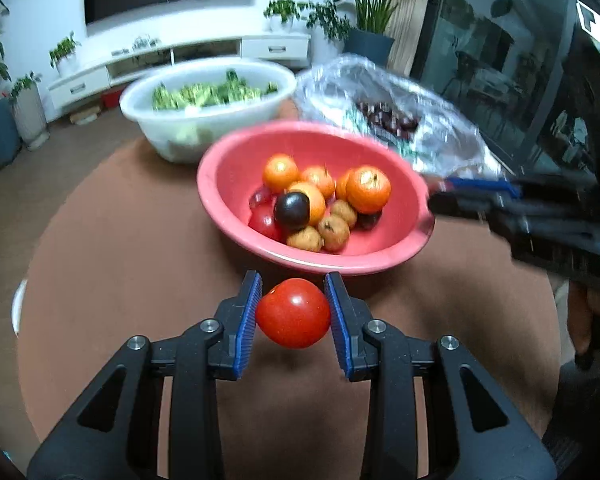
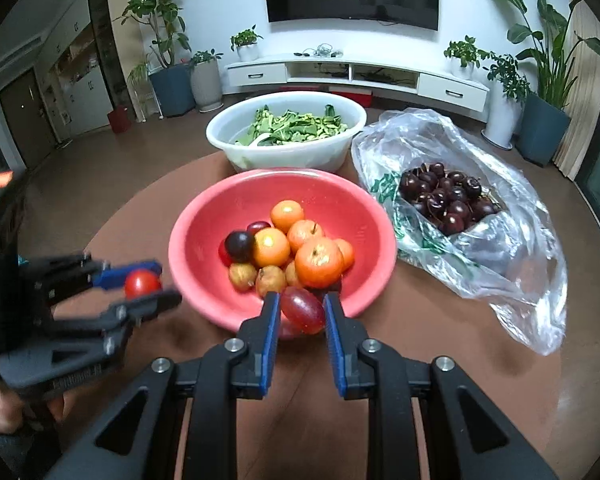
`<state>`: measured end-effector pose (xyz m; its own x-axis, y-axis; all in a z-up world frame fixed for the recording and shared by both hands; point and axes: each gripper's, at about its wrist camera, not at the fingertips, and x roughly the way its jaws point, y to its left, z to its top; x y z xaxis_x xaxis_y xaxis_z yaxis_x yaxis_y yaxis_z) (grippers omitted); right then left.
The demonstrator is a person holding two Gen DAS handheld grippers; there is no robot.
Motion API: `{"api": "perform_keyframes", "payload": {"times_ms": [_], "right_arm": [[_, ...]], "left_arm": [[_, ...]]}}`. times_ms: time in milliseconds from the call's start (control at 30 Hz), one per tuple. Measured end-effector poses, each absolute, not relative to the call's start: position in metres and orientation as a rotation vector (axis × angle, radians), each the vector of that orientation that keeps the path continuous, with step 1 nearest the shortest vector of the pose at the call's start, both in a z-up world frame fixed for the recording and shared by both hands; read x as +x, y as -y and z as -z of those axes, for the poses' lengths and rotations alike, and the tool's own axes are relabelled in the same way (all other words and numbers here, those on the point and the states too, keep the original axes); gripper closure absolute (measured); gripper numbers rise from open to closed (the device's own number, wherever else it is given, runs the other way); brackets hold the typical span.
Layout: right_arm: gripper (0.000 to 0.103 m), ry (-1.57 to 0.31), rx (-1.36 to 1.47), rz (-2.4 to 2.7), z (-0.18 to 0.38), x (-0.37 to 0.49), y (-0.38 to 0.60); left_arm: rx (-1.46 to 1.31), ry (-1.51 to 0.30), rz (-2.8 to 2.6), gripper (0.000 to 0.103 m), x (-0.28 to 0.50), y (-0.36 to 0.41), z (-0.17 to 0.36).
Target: Organize fruits
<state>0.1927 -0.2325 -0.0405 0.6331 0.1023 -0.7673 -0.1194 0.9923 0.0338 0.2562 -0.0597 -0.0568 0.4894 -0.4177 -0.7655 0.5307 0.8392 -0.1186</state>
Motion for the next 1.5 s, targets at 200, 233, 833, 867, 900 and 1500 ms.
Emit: {"api": "perform_keyframes", "payload": {"times_ms": [200, 233, 833, 867, 900, 1500], "right_arm": [[0.078, -0.884, -0.026, -0.137, 0.049, 0.206, 0.228], [0.078, -0.883, -0.029, -0.139, 0.049, 0.208, 0.227], [0.077, -0.931, 0.033, -0.082, 0.082, 0.251, 0.243], [0.077, -0.921, 0.028, -0.081, 0.081, 0.250, 0.242], [0.077, -0.920, 0.019, -0.067, 0.081, 0.250, 0.243], [0.016, -0.657, 0.040, -0.019, 0.023, 0.158, 0.240]], "left_arm": [[0.139, -0.901, 0.617, 0.072, 0.243, 0.059, 0.055], [0.134, -0.889, 0.621, 0.072, 0.242, 0.059, 0.049], [0.204, -0.839, 0.577, 0.063, 0.322, 0.120, 0.067], [0.206, -0.840, 0.554, 0.057, 0.323, 0.120, 0.070], [0.200, -0.840, 0.537, 0.047, 0.324, 0.117, 0.073], [0.163, -0.563, 0.297, 0.000, 0.220, 0.065, 0.004]]}}
